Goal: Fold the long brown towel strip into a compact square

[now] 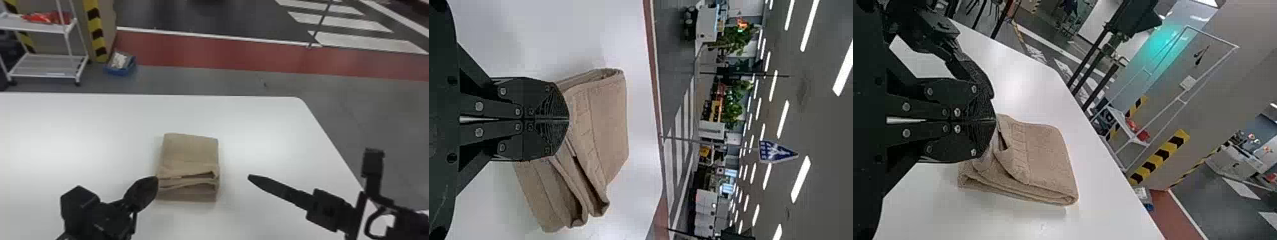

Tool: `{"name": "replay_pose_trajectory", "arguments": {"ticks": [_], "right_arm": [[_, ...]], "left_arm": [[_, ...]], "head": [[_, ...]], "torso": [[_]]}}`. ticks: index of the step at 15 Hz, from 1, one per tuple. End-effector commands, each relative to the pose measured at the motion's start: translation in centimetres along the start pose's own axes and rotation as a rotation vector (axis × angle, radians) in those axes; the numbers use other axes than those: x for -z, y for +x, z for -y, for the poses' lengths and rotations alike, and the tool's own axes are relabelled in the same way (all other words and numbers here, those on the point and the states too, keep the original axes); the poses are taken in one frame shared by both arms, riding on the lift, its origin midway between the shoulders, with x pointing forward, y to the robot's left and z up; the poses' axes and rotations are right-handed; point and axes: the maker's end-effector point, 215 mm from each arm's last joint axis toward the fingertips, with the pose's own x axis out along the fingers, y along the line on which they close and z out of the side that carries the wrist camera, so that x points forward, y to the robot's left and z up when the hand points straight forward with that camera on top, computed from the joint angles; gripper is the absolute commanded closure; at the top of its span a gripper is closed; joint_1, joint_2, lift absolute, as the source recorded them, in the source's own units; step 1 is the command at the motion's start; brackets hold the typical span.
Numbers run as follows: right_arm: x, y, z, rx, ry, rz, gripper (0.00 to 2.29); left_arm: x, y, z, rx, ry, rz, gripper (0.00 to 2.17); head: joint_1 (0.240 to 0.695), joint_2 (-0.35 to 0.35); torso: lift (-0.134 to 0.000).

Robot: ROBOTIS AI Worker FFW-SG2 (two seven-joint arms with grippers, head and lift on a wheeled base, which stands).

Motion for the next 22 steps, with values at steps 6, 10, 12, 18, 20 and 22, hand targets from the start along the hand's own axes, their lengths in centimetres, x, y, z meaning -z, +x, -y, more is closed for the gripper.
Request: {"name": "replay_pose_trajectory", "arguments": {"ticks": [6, 10, 12, 18, 20, 22], "right_arm": [[0.3, -1.7, 0.2, 0.009, 0.009, 0.012, 2.04], [-0.2, -1.6, 0.2, 0.005, 0.004, 0.021, 2.04], [-0.6, -1.3, 0.2, 0.001, 0.003, 0.026, 2.04], [-1.0, -0.7, 0.6, 0.0, 0.009, 0.029, 2.04], [-1.2, -0.7, 0.9, 0.012, 0.005, 0.033, 2.04], [-3.1, -0.5, 2.4, 0.065, -0.06, 0.088, 2.04]], "left_arm": [[3.3, 2.5, -3.7, -0.056, 0.073, -0.056, 1.82], [3.5, 1.8, -2.0, -0.029, 0.052, -0.055, 1.82], [3.8, 1.7, -0.1, 0.001, 0.042, -0.058, 1.82], [2.8, 1.5, 3.9, 0.067, 0.006, -0.026, 1.82], [0.7, 1.2, 2.4, 0.032, 0.028, 0.01, 1.82], [-3.0, 0.0, -1.9, -0.05, 0.063, 0.091, 1.73]], "head": [[0.695, -0.146], [0.695, -0.153], [0.695, -0.163], [0.695, -0.229], [0.695, -0.242], [0.695, -0.231]], "torso": [[-0.124], [-0.124], [-0.124], [-0.124], [-0.124], [-0.124]]}}
